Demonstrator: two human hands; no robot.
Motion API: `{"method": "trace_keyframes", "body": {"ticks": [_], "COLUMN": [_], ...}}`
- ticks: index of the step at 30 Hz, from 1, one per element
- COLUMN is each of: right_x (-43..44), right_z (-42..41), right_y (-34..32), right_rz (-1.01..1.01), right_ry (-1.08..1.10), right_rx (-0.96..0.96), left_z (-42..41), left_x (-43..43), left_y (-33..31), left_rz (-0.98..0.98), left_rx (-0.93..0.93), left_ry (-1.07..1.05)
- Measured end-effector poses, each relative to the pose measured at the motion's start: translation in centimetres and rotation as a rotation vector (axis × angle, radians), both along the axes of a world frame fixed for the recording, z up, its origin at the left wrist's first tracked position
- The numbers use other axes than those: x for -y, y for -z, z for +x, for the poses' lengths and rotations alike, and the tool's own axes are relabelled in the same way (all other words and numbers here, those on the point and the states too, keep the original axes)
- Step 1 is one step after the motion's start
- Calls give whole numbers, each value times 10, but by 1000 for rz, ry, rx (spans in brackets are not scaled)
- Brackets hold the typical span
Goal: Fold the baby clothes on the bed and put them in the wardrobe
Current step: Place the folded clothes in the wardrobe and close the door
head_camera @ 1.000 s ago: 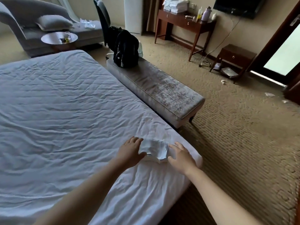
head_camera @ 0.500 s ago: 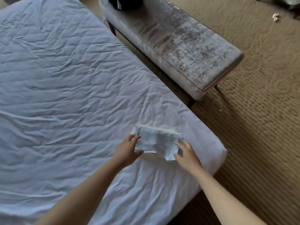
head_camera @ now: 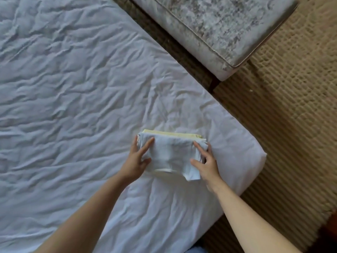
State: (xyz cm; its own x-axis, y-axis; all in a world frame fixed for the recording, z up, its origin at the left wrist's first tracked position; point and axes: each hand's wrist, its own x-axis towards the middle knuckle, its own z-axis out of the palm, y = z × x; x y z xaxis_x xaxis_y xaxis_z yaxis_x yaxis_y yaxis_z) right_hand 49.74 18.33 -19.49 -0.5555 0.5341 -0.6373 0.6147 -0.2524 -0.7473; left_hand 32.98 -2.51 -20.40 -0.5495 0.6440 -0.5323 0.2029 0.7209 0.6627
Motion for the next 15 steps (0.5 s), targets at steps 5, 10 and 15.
{"method": "trace_keyframes", "body": {"ticks": [5,10,15], "right_x": [-2,-14,-30], "right_z": [-5,-12,-18], "right_y": [2,-8,-25], "right_rz": [-108,-236,-413], "right_ry": [59,143,129], "right_rx": [6,28,53], "left_z": [-4,-13,-23], "left_x": [-1,-9,-14], "left_y": [4,-11,-22], "left_rz": [90,165,180], "left_rx": [73,374,705], "left_ry": [-94,-418,-586]}}
